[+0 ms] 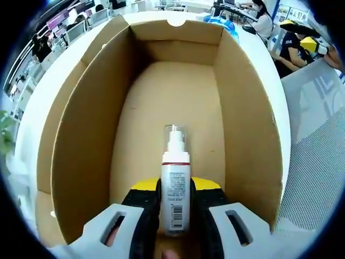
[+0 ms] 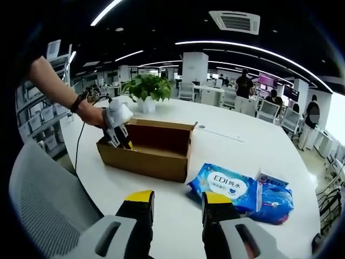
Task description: Operate the shoe box by opening the lid, removing the specified soft item, and placing it in the target area until the item is outside and the box remains undamaged.
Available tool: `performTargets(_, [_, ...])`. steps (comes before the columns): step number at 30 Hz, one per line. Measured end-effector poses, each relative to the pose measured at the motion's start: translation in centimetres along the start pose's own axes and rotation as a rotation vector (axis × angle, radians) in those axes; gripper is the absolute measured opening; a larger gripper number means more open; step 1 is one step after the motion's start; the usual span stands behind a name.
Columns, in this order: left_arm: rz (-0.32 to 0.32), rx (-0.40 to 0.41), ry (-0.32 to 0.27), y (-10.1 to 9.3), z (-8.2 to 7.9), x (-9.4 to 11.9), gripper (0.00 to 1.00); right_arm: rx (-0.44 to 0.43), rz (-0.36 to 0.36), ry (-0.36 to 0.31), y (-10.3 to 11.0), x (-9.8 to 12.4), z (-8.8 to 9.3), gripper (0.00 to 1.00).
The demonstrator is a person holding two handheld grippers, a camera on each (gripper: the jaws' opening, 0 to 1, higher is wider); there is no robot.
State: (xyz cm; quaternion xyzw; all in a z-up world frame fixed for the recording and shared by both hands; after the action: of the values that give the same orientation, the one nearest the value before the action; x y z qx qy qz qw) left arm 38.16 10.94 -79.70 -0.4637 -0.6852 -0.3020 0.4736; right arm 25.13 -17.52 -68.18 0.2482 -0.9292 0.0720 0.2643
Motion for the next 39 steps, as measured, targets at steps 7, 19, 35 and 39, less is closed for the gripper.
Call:
performTargets(7, [0.010, -0.007, -0.014, -0.2, -0.4, 0.0, 0.27, -0.009, 0.002, -0.006, 0.0, 0.0, -0.1, 0.32])
performTargets(19, [-0.012, 0.046, -0.047, 0.4, -0.5, -0.2, 0.20, -0.004, 0.002, -0.006, 0.0, 0.1, -0.1, 0.32])
performTargets(35, [0.006, 0.308, -0.281, 1.6, -2.0, 2.5, 0.20, -0.016, -0.021, 0.005, 0.3, -0.1, 0.0, 0.30])
performTargets(39, [0.036, 0.332, -0.370, 1.6, -3.3, 4.0, 0.20, -0.033, -0.028, -0.001, 0.3, -0.1, -0.1, 0.30])
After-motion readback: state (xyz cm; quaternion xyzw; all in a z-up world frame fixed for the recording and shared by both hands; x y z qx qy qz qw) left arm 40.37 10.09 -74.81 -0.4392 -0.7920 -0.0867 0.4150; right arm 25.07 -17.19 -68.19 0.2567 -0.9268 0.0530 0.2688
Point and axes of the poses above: the point that each gripper's makers call its tool centre point, and the gripper's own axes: x roughly backward along the fingers, y roughly to its left, z roughly out of its underside, the point moved 5 cm from there along x, roughly backward along the fingers, and after that the axes turned 2 degrees about -x, right-handed, at the moved point
